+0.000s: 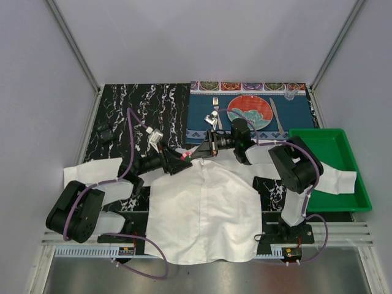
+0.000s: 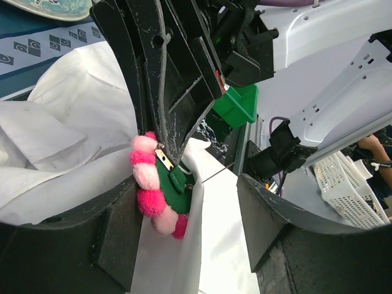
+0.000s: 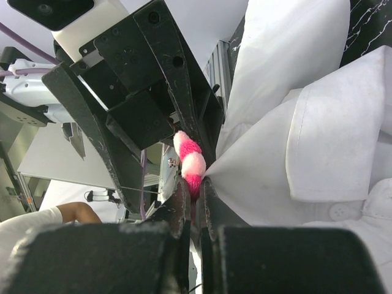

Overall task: Pin the brooch onto the clothing
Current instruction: Pin the brooch to the clothes.

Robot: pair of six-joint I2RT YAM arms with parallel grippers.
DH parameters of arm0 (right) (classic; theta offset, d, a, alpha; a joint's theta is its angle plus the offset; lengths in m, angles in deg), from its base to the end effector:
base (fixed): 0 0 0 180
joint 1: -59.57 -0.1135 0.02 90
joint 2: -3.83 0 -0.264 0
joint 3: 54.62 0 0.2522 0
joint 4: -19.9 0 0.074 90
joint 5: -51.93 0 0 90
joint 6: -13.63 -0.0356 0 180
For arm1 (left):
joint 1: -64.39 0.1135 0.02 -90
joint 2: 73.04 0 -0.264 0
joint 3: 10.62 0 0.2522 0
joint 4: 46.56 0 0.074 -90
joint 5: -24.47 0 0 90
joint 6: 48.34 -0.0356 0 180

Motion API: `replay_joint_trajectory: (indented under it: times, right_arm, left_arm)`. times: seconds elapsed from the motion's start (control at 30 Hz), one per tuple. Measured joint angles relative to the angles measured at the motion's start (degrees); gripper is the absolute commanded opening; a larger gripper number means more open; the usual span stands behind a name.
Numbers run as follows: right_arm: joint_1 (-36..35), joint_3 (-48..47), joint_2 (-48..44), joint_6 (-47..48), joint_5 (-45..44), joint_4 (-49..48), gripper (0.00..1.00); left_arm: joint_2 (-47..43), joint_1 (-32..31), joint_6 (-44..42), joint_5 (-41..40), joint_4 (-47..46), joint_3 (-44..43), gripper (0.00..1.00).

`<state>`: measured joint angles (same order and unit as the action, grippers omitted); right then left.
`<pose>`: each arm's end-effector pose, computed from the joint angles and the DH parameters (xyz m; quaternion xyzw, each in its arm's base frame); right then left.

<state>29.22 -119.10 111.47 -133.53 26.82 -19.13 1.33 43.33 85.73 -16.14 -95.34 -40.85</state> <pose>0.3055 0.2162 0.1862 -0.2122 0.6857 0.6813 0.1436 0.2019 -0.1067 0.2000 0.1781 0.6648 -0.5982 0.4105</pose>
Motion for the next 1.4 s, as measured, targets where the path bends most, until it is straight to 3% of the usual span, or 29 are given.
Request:
replay_joint_trajectory:
  times: [0.1,0.3,0.57,0.8,1.0,1.23,1.37,1.4]
  right_arm:
    - [0.0,0.1,0.0,0.0,-0.3,0.0,0.00]
    - [0.0,0.1,-0.1,0.0,-0.5,0.0,0.00]
    - [0.0,0.3,-0.5,0.4,-0.3,0.1,0.00]
    - [-0.1,0.3,-0.8,1.3,0.2,0.0,0.00]
    - [-0.1,0.3,-1.3,3.3,0.4,1.5,0.00]
    - [-0.2,-0.2,-2.0,6.2,0.5,4.9,0.00]
    - [-0.3,-0.9,-2.4,8.9,0.5,8.4,0.15]
    - [-0.3,-1.2,-2.4,9.4,0.6,9.3,0.25]
  left_arm:
    - [0.0,0.0,0.0,-0.3,0.0,0.0,0.63]
    - [0.4,0.0,0.5,-1.3,0.3,0.0,0.45]
    - [1.1,0.0,1.0,-2.3,0.3,0.0,0.39]
    - [1.2,0.2,2.1,-2.5,0.3,0.0,0.25]
    - [1.7,0.3,3.0,-2.2,0.3,0.0,0.02]
    - [1.9,0.3,3.0,-2.0,0.4,0.0,0.00]
    - [1.5,0.3,2.5,-2.1,1.7,0.0,0.00]
    - [1.2,0.3,2.3,-2.2,2.4,0.0,0.00]
